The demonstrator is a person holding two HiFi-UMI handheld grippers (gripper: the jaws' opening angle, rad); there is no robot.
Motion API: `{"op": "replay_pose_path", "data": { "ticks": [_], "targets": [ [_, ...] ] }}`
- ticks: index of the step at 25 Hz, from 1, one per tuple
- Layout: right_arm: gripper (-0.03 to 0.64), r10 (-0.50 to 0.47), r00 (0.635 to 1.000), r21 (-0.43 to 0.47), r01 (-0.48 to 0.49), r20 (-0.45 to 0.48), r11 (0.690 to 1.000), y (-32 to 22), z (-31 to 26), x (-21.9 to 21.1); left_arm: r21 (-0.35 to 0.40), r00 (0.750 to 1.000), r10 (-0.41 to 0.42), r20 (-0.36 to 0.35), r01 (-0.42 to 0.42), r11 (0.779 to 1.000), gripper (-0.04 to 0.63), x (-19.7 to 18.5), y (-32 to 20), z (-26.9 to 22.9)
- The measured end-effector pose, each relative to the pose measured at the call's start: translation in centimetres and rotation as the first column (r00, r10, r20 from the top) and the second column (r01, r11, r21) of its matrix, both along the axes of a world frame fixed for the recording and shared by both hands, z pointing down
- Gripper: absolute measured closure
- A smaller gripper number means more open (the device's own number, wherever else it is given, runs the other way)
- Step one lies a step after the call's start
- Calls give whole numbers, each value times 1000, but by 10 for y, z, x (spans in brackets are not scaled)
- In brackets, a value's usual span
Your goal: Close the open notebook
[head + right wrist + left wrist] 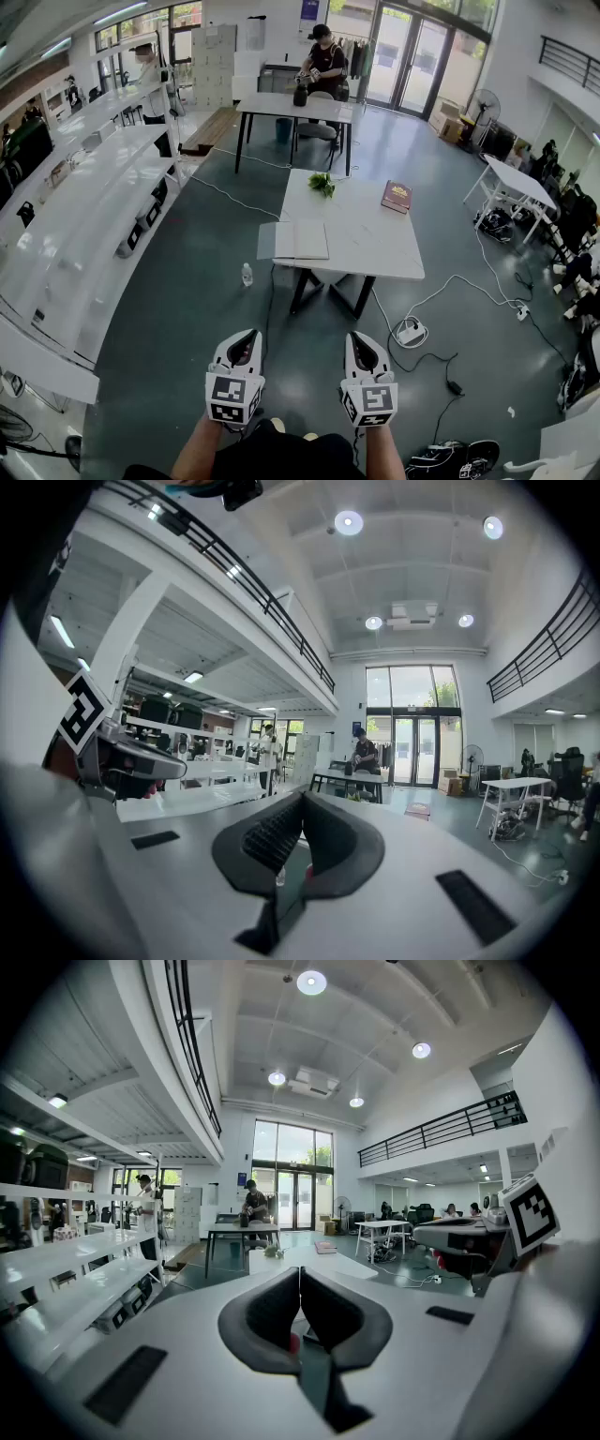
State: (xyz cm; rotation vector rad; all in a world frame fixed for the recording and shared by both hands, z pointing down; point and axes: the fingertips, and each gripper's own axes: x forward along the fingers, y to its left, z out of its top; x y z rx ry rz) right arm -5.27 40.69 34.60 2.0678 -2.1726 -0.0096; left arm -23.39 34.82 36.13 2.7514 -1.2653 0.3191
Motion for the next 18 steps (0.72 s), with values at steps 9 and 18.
{"op": "replay_pose_path", "data": {
  "ticks": [9, 18],
  "targets": [
    [600, 9, 1000, 2, -9, 1, 1000, 3, 1, -9, 8, 1000, 10, 0, -10, 1000, 571, -7, 1, -2],
    [600, 15, 1000, 0, -15, 3, 1000, -4, 7, -17, 15, 1000, 16, -2, -16, 1000, 571, -13, -7, 1]
  ]
}}
